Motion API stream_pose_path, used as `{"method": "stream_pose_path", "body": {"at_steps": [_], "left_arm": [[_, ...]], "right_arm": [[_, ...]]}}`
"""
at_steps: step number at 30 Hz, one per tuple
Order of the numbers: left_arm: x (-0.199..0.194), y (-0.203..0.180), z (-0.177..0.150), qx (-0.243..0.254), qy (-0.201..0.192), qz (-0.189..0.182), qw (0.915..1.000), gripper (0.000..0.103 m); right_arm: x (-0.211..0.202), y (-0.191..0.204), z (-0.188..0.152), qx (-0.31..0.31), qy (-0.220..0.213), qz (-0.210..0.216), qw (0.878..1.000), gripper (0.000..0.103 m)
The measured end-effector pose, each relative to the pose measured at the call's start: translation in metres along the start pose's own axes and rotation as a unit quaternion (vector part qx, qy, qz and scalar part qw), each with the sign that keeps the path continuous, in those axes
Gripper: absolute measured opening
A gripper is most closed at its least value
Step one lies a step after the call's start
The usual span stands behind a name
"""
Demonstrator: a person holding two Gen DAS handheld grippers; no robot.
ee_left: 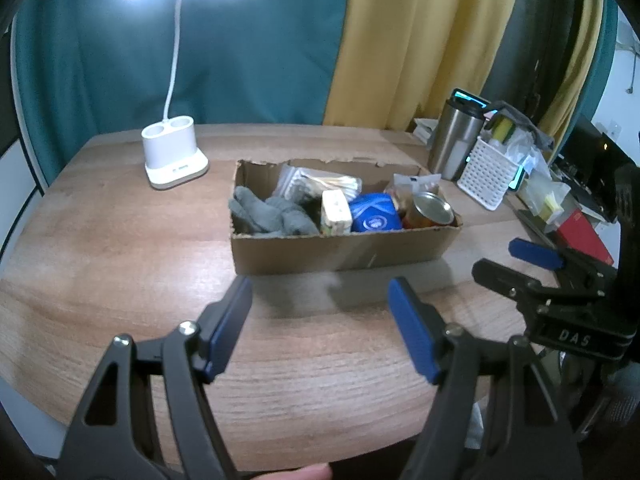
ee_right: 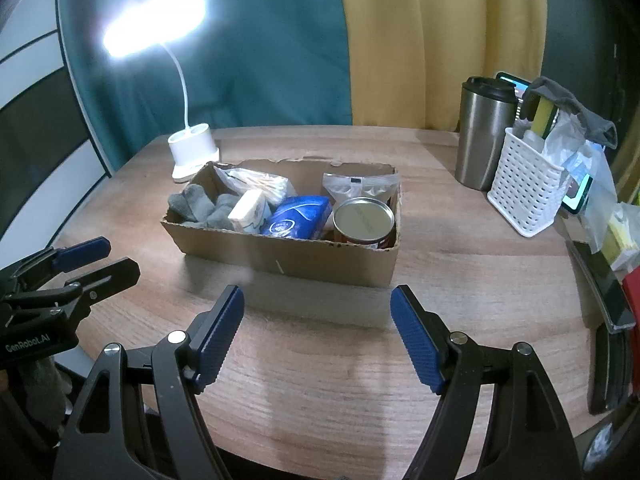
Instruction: Organize objects
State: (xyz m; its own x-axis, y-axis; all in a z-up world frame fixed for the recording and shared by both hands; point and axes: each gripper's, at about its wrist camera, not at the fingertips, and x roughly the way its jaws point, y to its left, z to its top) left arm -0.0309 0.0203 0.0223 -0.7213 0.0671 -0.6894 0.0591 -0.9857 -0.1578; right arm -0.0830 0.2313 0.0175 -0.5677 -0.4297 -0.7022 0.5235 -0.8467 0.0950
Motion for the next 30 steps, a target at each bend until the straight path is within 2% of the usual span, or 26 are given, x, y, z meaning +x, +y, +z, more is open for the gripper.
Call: {"method": "stream_pose_path", "body": {"at_steps": [30], "left_arm": [[0.020,-0.004,0.003,0.003,0.013,-0.007,0.9999,0.072]], "right_arm": [[0.011,-0.009,0.004,-0.001,0.010,0.005,1.000,0.079]]}}
